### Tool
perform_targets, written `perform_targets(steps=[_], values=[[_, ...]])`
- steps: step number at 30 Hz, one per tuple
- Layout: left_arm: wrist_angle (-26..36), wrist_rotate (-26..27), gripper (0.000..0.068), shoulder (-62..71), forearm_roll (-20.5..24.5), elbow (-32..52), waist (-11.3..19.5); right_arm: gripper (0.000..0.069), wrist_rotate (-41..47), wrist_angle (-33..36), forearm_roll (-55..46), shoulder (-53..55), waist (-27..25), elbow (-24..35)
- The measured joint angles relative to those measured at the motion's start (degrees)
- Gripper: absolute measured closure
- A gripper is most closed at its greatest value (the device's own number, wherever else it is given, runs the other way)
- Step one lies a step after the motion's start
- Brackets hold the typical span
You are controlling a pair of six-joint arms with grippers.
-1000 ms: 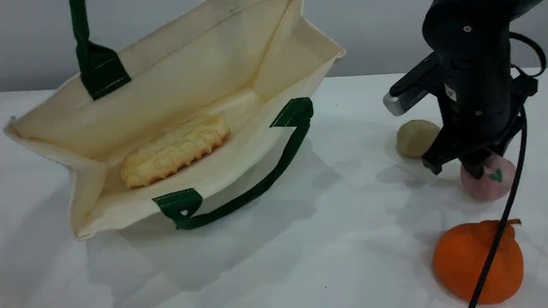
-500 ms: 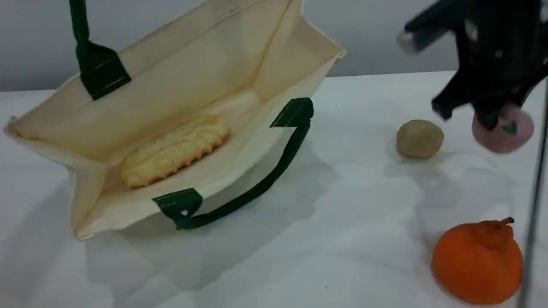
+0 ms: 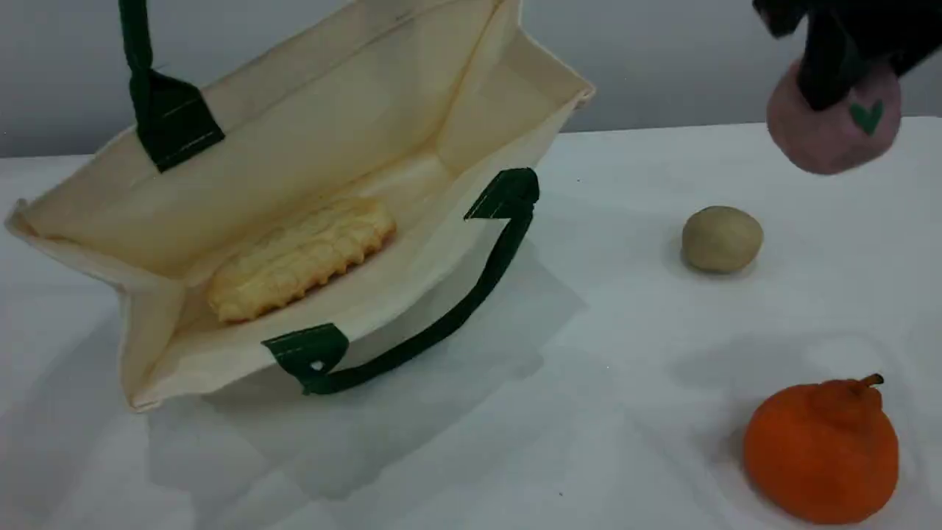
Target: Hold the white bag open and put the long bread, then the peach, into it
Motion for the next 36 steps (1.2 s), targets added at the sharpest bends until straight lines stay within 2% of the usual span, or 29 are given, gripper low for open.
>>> perform_targets(steps=[4, 6, 11, 14, 23, 28, 31, 36], values=[[0.00, 0.00, 0.0584, 0.00, -0.32, 0.00, 0.00, 0.0458, -2.57, -0.99, 3.81, -5.19, 6.45, 1.70], [0.00, 0.00, 0.0584, 0.00, -0.32, 0.00, 0.00, 0.0458, -2.74, -3.72, 5.73, -6.25, 10.66, 1.75], [0.00, 0.00, 0.0584, 0.00, -0.41, 0.00, 0.00, 0.0458, -2.57, -10.50, 6.68, -4.41, 20.02, 1.75], [0.00, 0.00, 0.0584, 0.00, -0.98, 0.00, 0.00, 0.0458, -2.40, -15.29, 7.81, -1.93, 22.72, 1.75], [0.00, 0.00, 0.0584, 0.00, -1.92, 0.00, 0.00, 0.0458, -2.33, -31.62, 7.90, 8.53, 22.72, 1.50], [0.00, -0.20, 0.0584, 0.00, -1.92, 0.00, 0.00, 0.0458, -2.33, -39.80, 7.49, 15.69, 22.66, -2.04], [0.00, -0.93, 0.0584, 0.00, -1.92, 0.00, 0.00, 0.0458, -2.71, -39.62, 6.30, 20.43, 22.33, -6.20], [0.00, -1.12, 0.0584, 0.00, -1.87, 0.00, 0.00, 0.0458, -2.76, -35.37, 4.44, 27.06, 20.19, -11.86]])
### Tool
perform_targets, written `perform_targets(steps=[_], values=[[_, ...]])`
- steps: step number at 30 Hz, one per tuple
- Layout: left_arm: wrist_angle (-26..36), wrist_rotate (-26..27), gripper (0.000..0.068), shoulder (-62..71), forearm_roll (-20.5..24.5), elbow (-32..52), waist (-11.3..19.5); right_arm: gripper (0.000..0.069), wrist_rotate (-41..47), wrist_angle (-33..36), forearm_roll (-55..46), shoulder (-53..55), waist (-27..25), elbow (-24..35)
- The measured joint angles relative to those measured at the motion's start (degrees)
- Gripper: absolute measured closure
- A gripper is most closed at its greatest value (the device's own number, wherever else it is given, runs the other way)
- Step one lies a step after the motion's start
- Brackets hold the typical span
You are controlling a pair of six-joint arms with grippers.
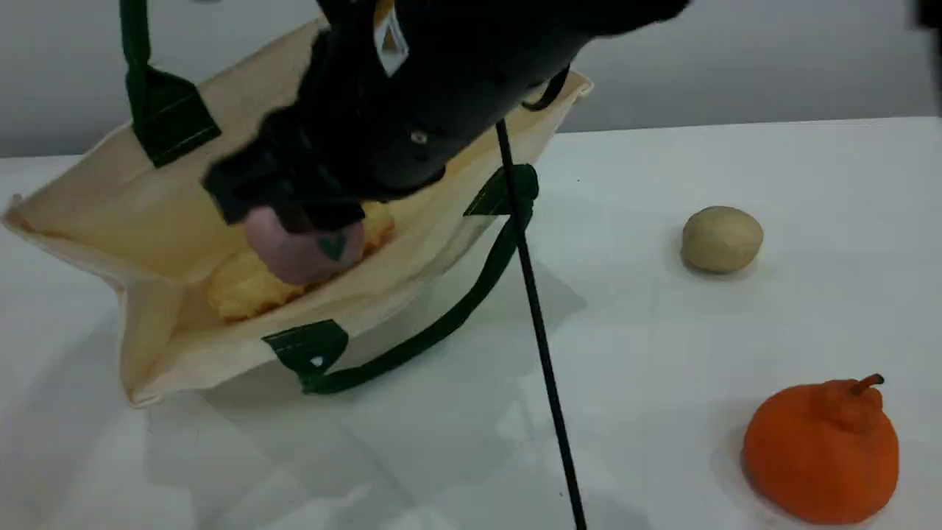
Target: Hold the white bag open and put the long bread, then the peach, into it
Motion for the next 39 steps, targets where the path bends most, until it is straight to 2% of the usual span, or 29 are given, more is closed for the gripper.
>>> perform_targets(steps=[8, 16, 19, 21, 27, 30, 32, 39], values=[[0.00, 0.00, 0.0584, 0.00, 0.06, 0.00, 0.00, 0.0458, 0.00, -2.05, 0.00, 4.76, -5.70, -2.49], [0.00, 0.00, 0.0585, 0.00, 0.15, 0.00, 0.00, 0.0459, -0.05, -10.07, 0.00, 4.83, -6.02, -2.62], [0.00, 0.00, 0.0585, 0.00, 0.15, 0.00, 0.00, 0.0459, -0.11, -9.45, 0.05, 4.78, -6.02, -2.62], [0.00, 0.00, 0.0585, 0.00, 0.18, 0.00, 0.00, 0.0423, -0.15, -9.42, 0.05, 4.78, -6.02, -2.57], [0.00, 0.00, 0.0585, 0.00, 0.29, 0.00, 0.00, 0.0204, 0.44, -8.87, 0.59, 4.78, -6.02, -2.57], [0.00, 0.00, 0.0585, 0.00, 0.29, 0.00, 0.00, 0.0124, 0.44, -7.02, 0.64, 4.78, -6.02, -2.57], [0.06, 0.00, 0.0585, 0.00, 0.40, 0.00, 0.00, 0.0101, 0.44, -5.83, 0.64, 4.78, -6.02, -2.57], [0.01, 0.00, 0.0585, 0.00, 0.40, 0.00, 0.00, 0.0101, 0.29, -2.11, 0.01, 1.16, -6.02, -2.57]])
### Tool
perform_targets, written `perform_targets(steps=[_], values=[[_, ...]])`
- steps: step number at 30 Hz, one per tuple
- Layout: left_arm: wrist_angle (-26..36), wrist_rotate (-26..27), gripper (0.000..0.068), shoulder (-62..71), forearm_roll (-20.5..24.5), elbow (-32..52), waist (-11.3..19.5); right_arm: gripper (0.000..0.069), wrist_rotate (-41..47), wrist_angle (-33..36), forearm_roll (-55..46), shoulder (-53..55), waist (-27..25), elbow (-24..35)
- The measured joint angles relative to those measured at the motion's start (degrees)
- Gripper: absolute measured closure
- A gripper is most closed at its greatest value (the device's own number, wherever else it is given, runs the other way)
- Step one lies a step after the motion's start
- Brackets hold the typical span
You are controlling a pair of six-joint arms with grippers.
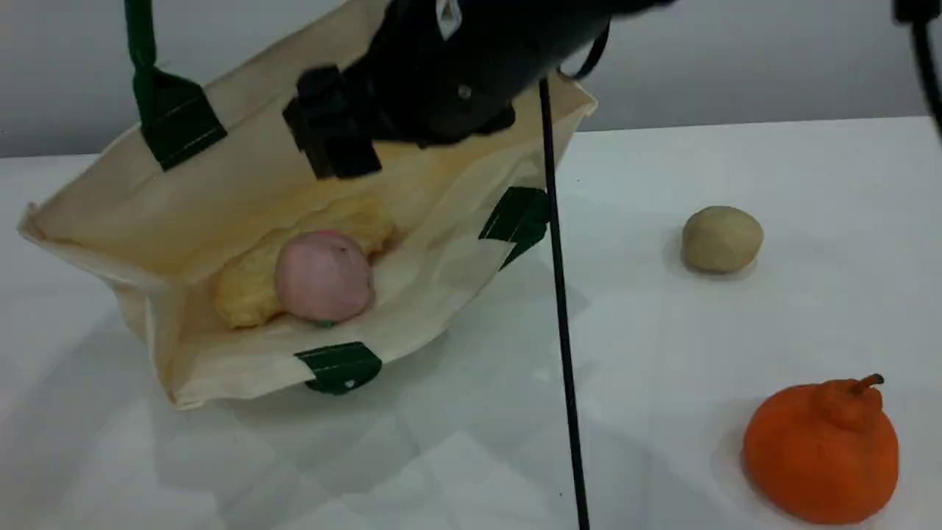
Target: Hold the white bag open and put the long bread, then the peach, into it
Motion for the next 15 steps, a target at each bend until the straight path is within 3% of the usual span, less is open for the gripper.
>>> perform_targets(steps=[15], values=[[0.00, -0.21, 0.0585, 0.00, -0.05, 0.00, 0.00, 0.0101, 1.25, 21.64, -6.13, -18.76, -7.21, 0.00]])
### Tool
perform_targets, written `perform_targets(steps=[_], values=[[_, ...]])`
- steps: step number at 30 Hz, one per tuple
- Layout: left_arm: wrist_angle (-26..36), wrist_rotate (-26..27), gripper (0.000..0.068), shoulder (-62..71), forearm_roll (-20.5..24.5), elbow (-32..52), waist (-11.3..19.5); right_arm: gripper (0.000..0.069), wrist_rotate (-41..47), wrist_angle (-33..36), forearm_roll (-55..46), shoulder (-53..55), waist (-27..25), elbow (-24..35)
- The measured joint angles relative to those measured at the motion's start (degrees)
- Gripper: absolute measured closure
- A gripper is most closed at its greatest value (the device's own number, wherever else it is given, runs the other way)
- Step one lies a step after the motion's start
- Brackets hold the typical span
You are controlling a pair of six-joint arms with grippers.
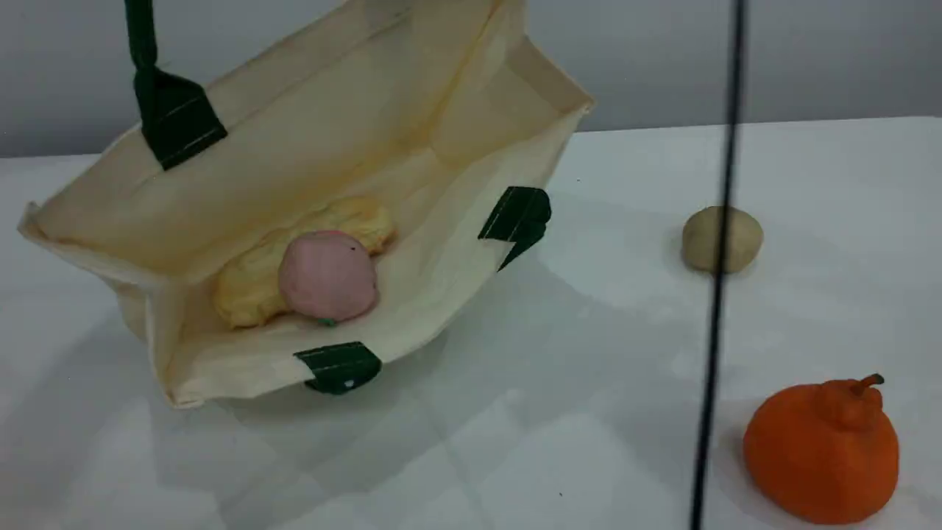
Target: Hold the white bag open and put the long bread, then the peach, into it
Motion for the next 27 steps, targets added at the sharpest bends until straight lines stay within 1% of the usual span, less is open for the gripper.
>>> perform_targets(steps=[5, 11, 14, 17, 20, 22, 24, 27], values=[[0.00, 0.00, 0.0585, 0.00, 0.00, 0.00, 0.00, 0.0101, -0.05, 4.77, -0.99, -5.41, -5.86, 0.00], [0.00, 0.00, 0.0585, 0.00, 0.00, 0.00, 0.00, 0.0101, -0.05, 7.43, -1.75, -7.13, -12.91, 0.00], [0.00, 0.00, 0.0585, 0.00, 0.00, 0.00, 0.00, 0.0101, -0.05, 7.58, -2.02, -7.06, -15.89, 0.00], [0.00, 0.00, 0.0585, 0.00, 0.00, 0.00, 0.00, 0.0101, -0.05, 7.31, -2.15, -7.06, -17.37, 0.00], [0.00, 0.00, 0.0575, 0.00, 0.00, 0.00, 0.00, 0.0101, -0.05, 7.22, -2.42, -7.01, -17.47, 0.00], [-0.05, 0.00, 0.0542, 0.00, -0.12, 0.00, 0.00, 0.0101, -0.05, 7.12, -2.64, -7.01, -17.47, 0.00], [-0.29, -0.15, 0.0483, -0.06, -0.51, 0.00, 0.00, 0.0101, -0.05, 7.12, -2.71, -7.01, -17.47, 0.00], [-0.23, -0.15, 0.0359, -0.06, -0.53, 0.00, 0.00, 0.0101, -0.05, 7.12, -3.88, -7.01, -17.42, 0.00]])
